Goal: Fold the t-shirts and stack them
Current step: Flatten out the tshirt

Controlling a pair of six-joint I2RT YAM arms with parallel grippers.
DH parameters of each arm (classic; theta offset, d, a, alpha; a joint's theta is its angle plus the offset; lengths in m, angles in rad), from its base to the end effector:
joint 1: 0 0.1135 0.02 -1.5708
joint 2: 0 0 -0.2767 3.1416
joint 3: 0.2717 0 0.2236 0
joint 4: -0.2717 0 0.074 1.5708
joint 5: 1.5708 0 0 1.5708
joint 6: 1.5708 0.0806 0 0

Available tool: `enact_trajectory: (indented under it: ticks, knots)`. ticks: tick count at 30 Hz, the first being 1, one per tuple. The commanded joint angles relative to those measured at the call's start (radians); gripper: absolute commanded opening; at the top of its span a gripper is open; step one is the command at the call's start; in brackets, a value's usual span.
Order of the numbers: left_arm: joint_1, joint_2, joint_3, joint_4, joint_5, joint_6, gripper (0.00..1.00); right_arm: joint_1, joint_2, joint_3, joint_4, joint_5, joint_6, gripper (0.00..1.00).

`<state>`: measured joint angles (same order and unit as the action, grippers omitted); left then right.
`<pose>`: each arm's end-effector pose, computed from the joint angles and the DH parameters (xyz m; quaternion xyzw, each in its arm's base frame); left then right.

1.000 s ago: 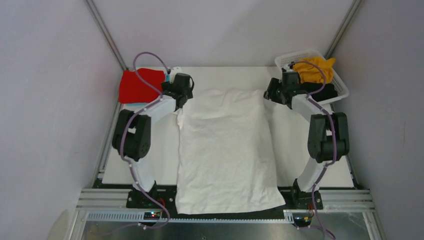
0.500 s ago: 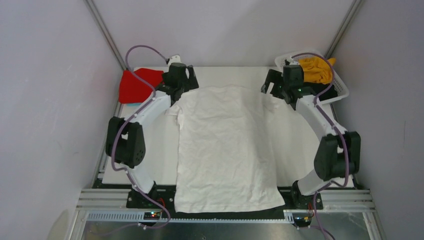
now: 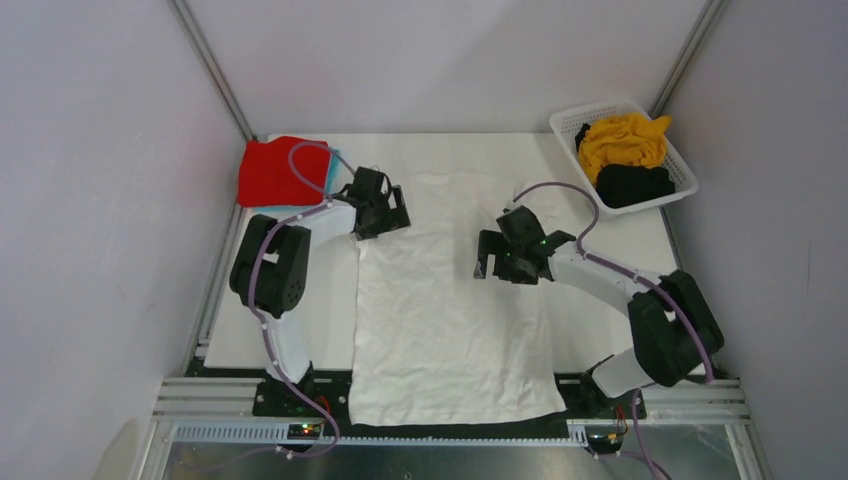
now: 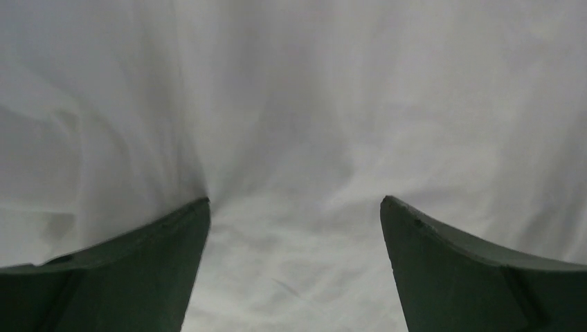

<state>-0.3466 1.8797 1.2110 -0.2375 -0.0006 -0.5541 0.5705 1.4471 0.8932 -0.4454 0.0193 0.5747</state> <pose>0.3816 -0.1378 0.1690 -0.0980 0.9402 -0.1417 0.2938 0.2401 0.1522 0.1958 0.0047 0.9594 0.1449 0.2419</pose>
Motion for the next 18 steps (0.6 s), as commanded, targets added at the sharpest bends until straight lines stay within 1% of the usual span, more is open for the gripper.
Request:
enact_trajectory:
  ticks: [1, 3, 5, 7, 9, 10, 11, 12, 13, 14, 15, 16, 17, 18]
  knots:
    - [-0.005, 0.033, 0.013, 0.007, 0.011, -0.068, 1.00, -0.051, 0.134, 0.023, 0.099, 0.008, 0.075, 0.99]
    - [-0.005, 0.042, 0.002, -0.003, 0.006, -0.080, 1.00, -0.080, 0.213, 0.051, 0.114, -0.005, 0.074, 0.99]
    - [-0.005, 0.035, -0.025, -0.021, -0.028, -0.098, 1.00, -0.099, 0.288, 0.098, 0.108, 0.003, 0.055, 0.99]
    - [-0.005, 0.023, -0.070, -0.031, -0.032, -0.122, 1.00, -0.119, 0.365, 0.156, 0.094, -0.002, 0.032, 0.99]
    - [-0.005, -0.002, -0.132, -0.036, -0.015, -0.146, 1.00, -0.141, 0.433, 0.225, 0.083, -0.042, 0.014, 0.99]
    - [-0.009, -0.019, -0.189, -0.038, -0.009, -0.160, 1.00, -0.157, 0.454, 0.270, 0.082, -0.077, 0.009, 0.99]
    - [-0.012, -0.060, -0.219, -0.039, -0.008, -0.190, 1.00, -0.165, 0.494, 0.292, 0.081, -0.095, 0.000, 0.99]
    - [-0.024, -0.082, -0.284, -0.040, -0.007, -0.204, 1.00, -0.180, 0.513, 0.343, 0.075, -0.128, -0.004, 0.99]
    - [-0.035, -0.129, -0.316, -0.039, 0.010, -0.223, 1.00, -0.186, 0.558, 0.412, 0.066, -0.143, -0.017, 0.99]
    - [-0.069, -0.151, -0.375, -0.039, 0.016, -0.231, 1.00, -0.198, 0.584, 0.453, 0.031, -0.170, -0.025, 0.99]
    - [-0.091, -0.193, -0.404, -0.039, 0.018, -0.245, 1.00, -0.204, 0.638, 0.552, 0.007, -0.182, -0.045, 0.99]
    - [-0.144, -0.219, -0.451, -0.038, 0.029, -0.253, 1.00, -0.207, 0.670, 0.608, -0.048, -0.210, -0.077, 0.99]
    - [-0.175, -0.230, -0.468, -0.038, 0.036, -0.275, 1.00, -0.209, 0.740, 0.747, -0.081, -0.224, -0.094, 0.99]
    - [-0.243, -0.230, -0.489, -0.037, 0.066, -0.286, 1.00, -0.209, 0.803, 0.819, -0.152, -0.255, -0.128, 0.99]
